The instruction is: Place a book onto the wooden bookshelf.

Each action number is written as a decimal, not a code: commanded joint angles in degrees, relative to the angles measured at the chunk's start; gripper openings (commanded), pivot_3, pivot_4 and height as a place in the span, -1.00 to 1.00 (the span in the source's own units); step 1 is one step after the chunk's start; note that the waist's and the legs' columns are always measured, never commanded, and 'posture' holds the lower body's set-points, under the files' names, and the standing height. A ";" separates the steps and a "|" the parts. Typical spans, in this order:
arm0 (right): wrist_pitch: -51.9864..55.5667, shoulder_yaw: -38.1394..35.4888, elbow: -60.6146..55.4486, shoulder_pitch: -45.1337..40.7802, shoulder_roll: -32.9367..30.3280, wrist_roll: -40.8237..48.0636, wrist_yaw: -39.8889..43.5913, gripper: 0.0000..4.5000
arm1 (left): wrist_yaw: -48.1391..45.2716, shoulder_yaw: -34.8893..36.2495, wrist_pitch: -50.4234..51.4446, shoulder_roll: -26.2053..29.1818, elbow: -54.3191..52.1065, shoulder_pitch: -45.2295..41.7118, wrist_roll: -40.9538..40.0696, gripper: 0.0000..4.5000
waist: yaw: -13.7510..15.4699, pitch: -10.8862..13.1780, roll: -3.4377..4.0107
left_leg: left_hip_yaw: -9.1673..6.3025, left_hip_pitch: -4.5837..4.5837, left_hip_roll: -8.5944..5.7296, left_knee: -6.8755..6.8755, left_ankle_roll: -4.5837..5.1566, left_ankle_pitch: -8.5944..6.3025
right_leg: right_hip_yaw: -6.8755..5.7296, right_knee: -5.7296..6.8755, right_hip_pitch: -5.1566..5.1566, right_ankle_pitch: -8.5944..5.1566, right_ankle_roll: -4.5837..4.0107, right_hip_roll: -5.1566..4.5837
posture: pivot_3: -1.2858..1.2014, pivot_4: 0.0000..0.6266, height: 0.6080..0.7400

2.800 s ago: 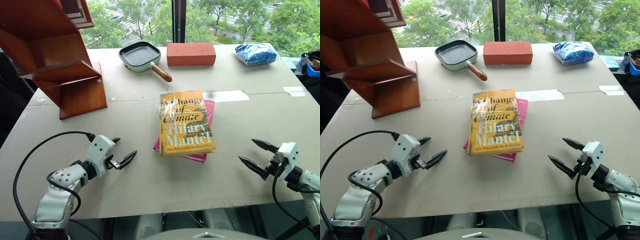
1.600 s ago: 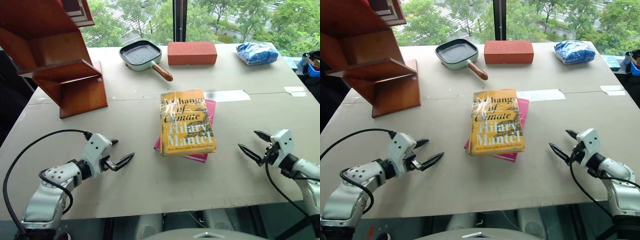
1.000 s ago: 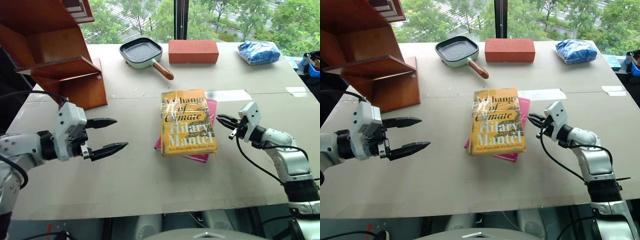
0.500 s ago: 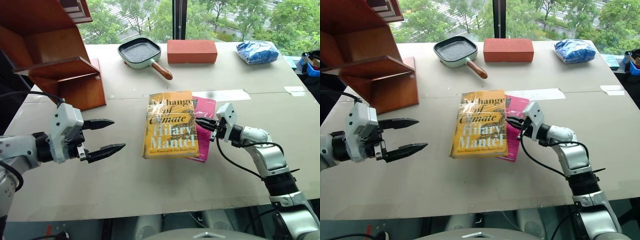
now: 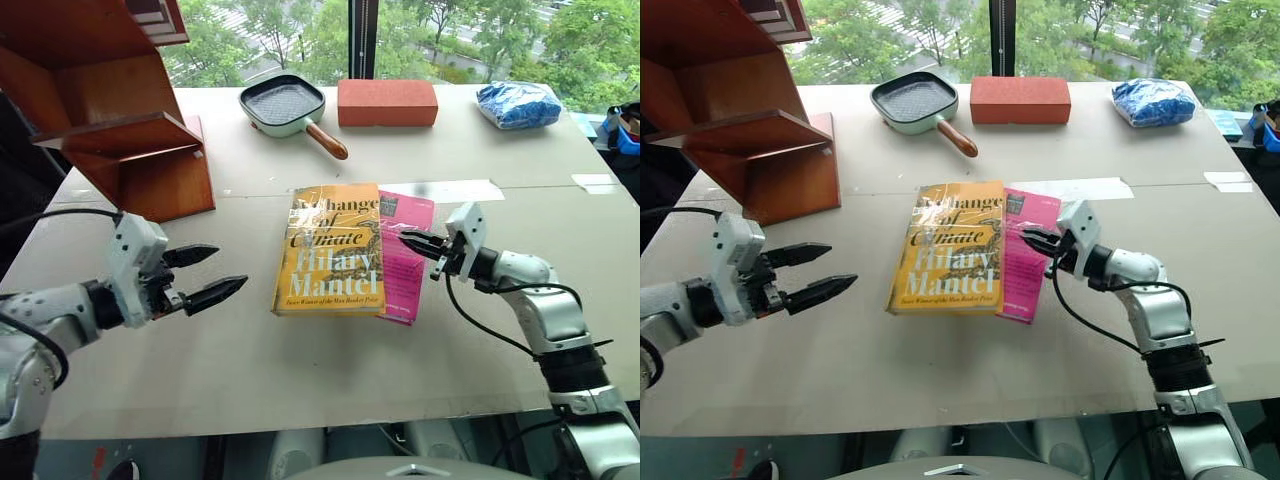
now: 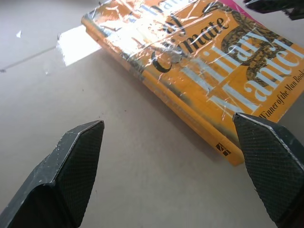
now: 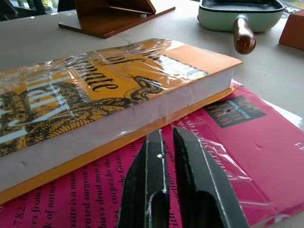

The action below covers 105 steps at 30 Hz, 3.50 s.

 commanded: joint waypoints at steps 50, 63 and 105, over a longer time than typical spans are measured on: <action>24.39 -14.41 -25.83 -4.25 -12.19 40.28 -9.38 1.00 | -1.10 -12.05 -7.92 2.24 12.15 -49.49 12.85 -0.95 | 1.46 0.12 -0.27 | -0.94 -0.81 -0.17 0.59 -0.01 0.02 | -0.85 -0.02 -0.13 0.02 -0.05 -0.06 | 0.03 -0.52 1.00; 23.42 -12.63 -17.76 -15.84 -5.53 37.79 -10.82 1.00 | 7.84 -24.79 -55.11 30.82 33.34 -53.33 60.30 -0.95 | 1.26 0.23 -0.12 | -0.76 -1.27 -0.08 0.47 0.00 0.02 | -0.79 -0.08 -0.61 0.10 0.12 0.01 | 0.03 -0.52 1.00; 24.87 -15.31 -19.60 -14.47 -6.70 38.38 -12.29 1.00 | -6.03 -10.13 -27.63 29.52 23.71 -48.11 45.96 0.98 | 0.49 0.20 -0.16 | -0.80 -1.78 -0.04 0.91 0.00 0.03 | -0.83 0.46 -1.17 0.13 0.15 0.04 | 0.03 -0.52 1.00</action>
